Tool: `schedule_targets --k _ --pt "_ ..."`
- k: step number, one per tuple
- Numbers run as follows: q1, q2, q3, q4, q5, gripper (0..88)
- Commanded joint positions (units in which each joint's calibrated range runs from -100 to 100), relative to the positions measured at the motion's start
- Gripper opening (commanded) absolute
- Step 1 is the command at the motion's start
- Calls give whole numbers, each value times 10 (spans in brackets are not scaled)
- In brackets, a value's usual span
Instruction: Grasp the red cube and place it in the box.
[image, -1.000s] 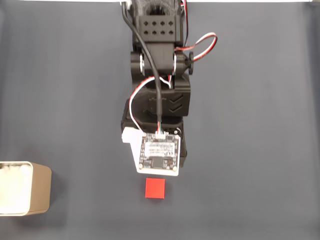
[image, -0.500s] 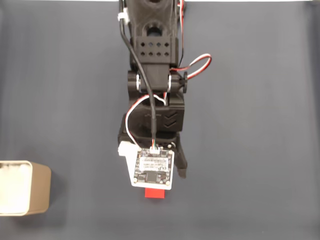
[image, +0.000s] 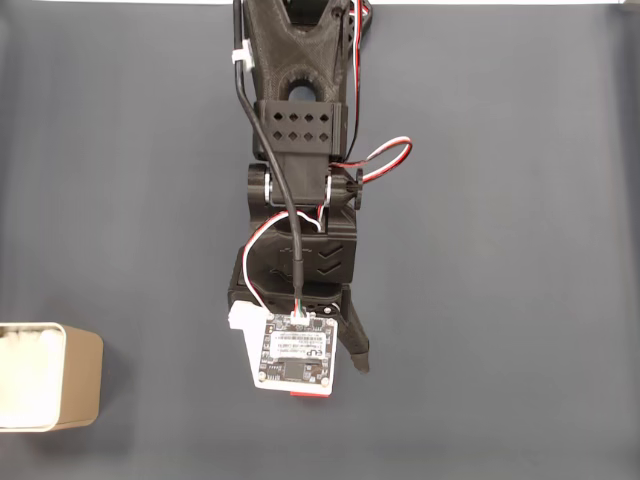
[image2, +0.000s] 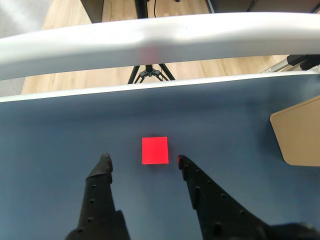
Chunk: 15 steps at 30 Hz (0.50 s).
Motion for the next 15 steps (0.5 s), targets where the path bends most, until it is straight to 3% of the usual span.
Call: schedule_targets --k 1,15 --pt "7 -2 -19 -19 6 313" --pt "7 27 -1 -60 8 316"
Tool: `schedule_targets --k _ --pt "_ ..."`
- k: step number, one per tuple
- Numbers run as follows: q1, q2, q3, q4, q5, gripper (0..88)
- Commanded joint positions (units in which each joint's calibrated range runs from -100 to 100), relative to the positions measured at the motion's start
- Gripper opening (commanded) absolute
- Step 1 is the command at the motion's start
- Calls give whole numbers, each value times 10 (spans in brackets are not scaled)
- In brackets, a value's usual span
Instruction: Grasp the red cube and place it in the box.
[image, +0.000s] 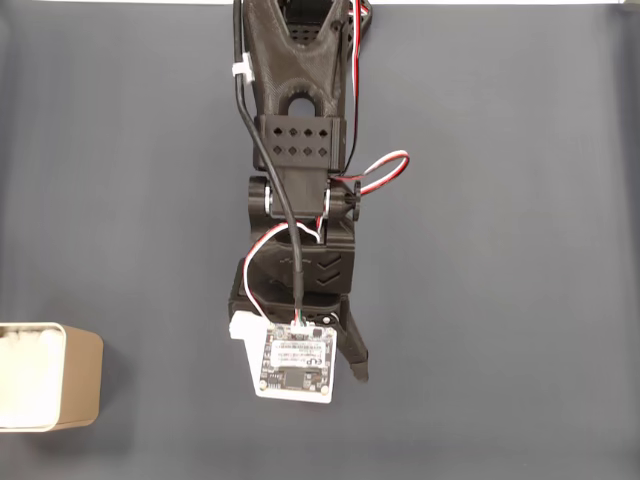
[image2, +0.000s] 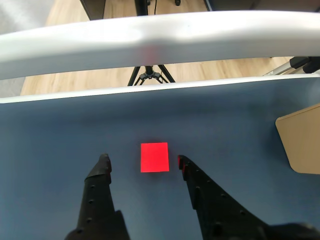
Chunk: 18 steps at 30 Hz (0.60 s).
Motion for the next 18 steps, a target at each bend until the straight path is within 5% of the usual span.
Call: schedule_targets --k 1,18 --pt "6 -6 0 -21 6 316" --pt "6 20 29 -55 13 314"
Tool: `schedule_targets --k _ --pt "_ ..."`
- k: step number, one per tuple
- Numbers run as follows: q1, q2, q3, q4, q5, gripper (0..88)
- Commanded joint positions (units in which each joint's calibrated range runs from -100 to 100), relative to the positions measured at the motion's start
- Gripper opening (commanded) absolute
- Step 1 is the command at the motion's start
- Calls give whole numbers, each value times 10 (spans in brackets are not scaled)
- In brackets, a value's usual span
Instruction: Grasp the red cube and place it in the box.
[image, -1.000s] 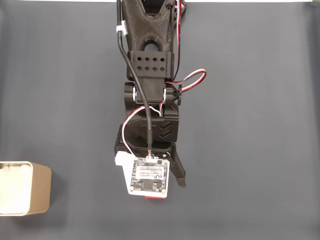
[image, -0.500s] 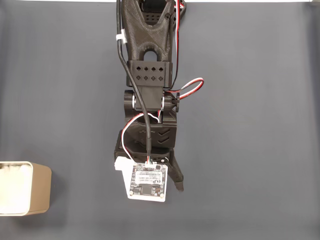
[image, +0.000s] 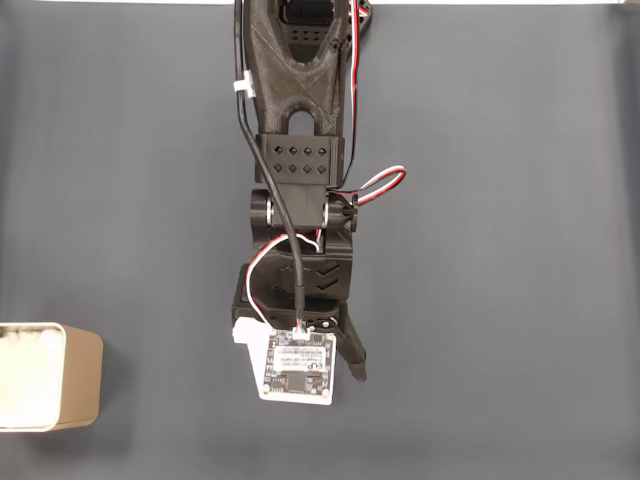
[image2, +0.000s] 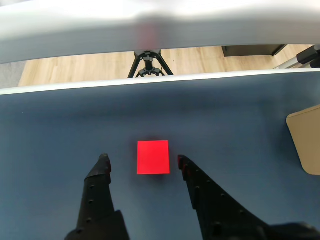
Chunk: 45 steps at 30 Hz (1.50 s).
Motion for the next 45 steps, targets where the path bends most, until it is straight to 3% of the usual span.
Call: schedule_targets --k 1,45 --pt "6 -6 5 -18 9 314" --pt "0 24 20 -76 10 278"
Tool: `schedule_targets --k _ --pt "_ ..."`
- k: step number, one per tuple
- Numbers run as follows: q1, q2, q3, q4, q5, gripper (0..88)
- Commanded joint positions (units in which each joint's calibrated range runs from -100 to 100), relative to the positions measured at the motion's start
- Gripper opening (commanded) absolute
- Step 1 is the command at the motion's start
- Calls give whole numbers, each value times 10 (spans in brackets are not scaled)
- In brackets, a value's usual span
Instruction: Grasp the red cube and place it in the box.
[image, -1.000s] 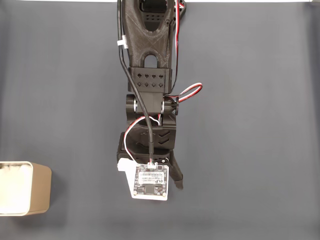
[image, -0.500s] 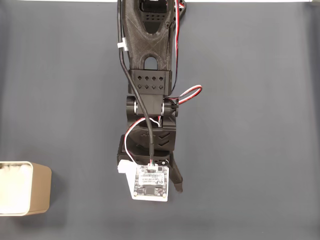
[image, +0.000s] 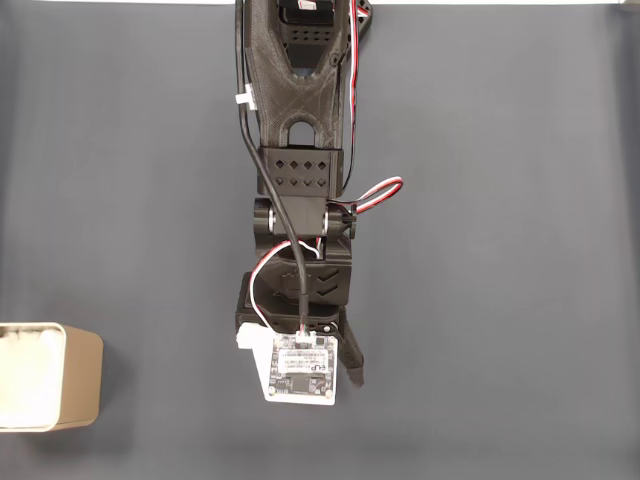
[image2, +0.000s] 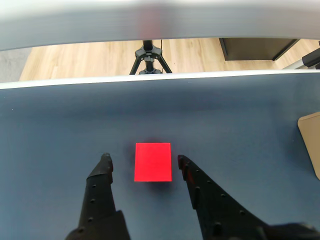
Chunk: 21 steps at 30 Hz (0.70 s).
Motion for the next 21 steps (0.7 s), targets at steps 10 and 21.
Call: schedule_targets --k 10,21 --pt "-1 -4 -2 -12 13 188" --pt "-1 -5 -2 -4 25 86"
